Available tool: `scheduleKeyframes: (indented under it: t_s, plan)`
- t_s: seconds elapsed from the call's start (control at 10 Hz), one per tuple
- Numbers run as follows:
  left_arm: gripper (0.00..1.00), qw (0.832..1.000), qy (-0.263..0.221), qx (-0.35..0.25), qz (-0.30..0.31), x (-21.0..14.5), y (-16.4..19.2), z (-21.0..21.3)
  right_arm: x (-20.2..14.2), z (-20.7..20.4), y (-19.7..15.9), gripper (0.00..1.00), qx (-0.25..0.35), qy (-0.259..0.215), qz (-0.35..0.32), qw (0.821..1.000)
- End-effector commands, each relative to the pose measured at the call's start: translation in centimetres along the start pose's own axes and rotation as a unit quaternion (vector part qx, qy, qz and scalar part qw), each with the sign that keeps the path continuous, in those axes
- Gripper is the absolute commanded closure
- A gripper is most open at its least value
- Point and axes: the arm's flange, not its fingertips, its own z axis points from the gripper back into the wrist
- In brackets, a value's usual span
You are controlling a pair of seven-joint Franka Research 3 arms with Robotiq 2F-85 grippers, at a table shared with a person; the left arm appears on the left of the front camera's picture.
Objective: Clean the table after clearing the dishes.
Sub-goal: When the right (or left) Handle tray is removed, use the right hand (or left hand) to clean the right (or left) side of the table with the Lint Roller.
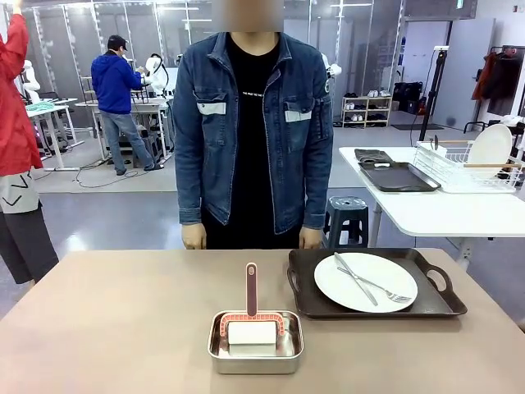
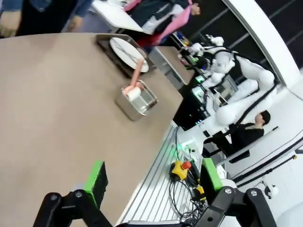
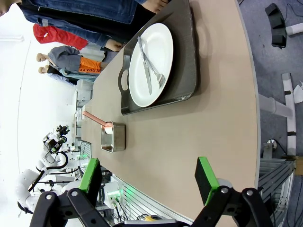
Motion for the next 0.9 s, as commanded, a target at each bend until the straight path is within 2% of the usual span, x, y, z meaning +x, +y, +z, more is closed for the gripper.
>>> scheduleKeyframes:
  t_s: [0.0,0.1,0.2,0.3,0.4,0.8]
  plan:
    - [0.0,0.998,0.0,0.043,0.037,0.8,1.8,1.7,-0.1,0.1,0.2,0.0,0.004,-0.002,0.002,1.0]
    - [0.0,0.997,-0.005,0.048,0.054,0.5,2.9,2.3,-0.1,0.1,0.2,0.0,0.004,-0.002,0.002,1.0]
    - [0.0,0.997,-0.01,0.061,0.045,0.9,4.0,2.2,-0.1,0.1,0.2,0.0,0.004,-0.002,0.002,1.0]
    - [0.0,0.999,0.001,0.042,0.03,1.3,4.9,1.4,-0.1,0.1,0.2,0.0,0.004,-0.002,0.002,1.0]
    - [0.0,0.998,-0.003,0.052,0.038,0.1,3.2,2.4,-0.1,0.1,0.2,0.0,0.004,-0.002,0.002,1.0]
    - [0.0,0.998,-0.003,0.052,0.038,0.1,3.2,2.4,-0.1,0.1,0.2,0.0,0.004,-0.002,0.002,1.0]
